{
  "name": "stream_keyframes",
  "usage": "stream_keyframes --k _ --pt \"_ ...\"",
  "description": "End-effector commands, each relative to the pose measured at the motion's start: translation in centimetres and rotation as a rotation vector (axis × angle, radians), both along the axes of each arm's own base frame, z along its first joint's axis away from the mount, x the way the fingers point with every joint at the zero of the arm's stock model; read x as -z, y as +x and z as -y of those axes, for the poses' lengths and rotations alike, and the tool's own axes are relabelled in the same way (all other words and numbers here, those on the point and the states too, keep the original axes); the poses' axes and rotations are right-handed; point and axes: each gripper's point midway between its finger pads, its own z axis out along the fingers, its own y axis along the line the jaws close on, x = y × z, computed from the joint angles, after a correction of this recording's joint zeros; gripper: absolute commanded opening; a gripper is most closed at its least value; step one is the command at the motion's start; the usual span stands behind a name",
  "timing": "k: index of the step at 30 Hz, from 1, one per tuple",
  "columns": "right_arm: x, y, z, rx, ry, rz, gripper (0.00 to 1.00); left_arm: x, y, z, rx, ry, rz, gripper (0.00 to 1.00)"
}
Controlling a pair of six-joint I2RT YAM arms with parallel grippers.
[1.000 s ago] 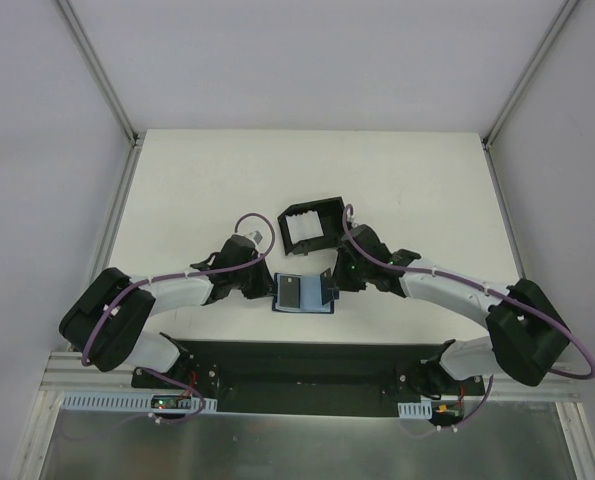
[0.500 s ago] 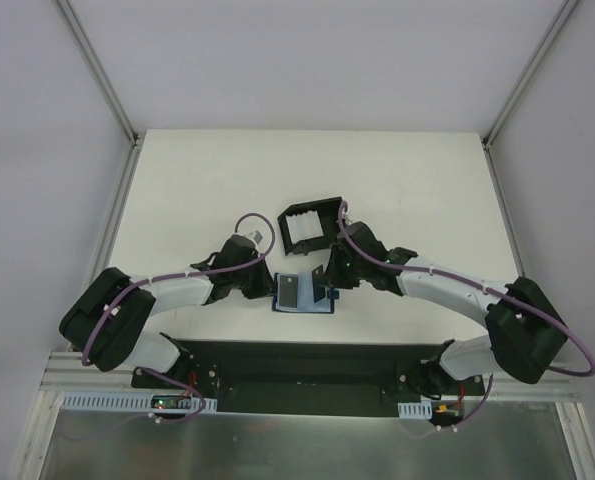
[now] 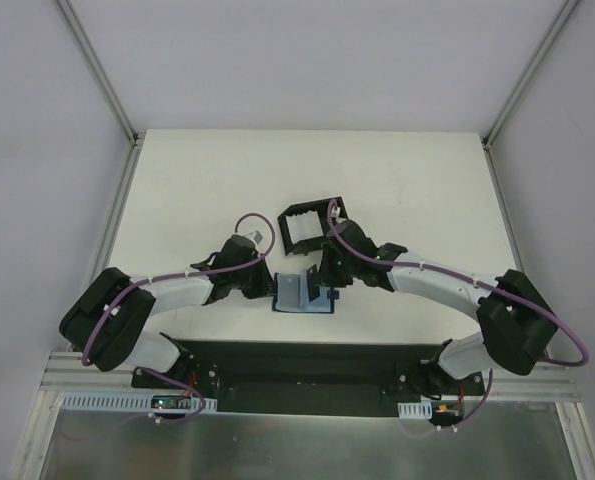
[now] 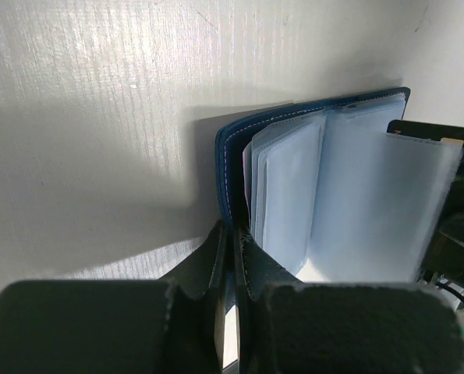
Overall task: Put the credit cards into the card holder
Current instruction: Turn over the card holder at the center of the board, then insert the credit card into the card holder.
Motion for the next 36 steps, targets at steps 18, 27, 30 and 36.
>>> stream_keyframes --k 18,27,30,36 --pt "-3.7 0.9 -0.2 0.042 0.139 0.093 0.01 2.9 -2.4 -2.3 0.010 0.120 -0.097 0.00" --pt "1.4 0.3 -2.6 0.023 0.196 -0.020 0.00 3.8 -2.6 -2.7 -0.003 0.144 -0.118 0.00" --pt "2.7 -0.1 -2.3 0.024 0.190 -0.038 0.00 4.3 -2.7 -2.8 -0.010 0.153 -0.132 0.00" --pt "4.5 -0.6 -2.1 0.038 0.220 -0.073 0.00 5.1 -3.1 -3.2 -0.018 0.171 -0.153 0.00"
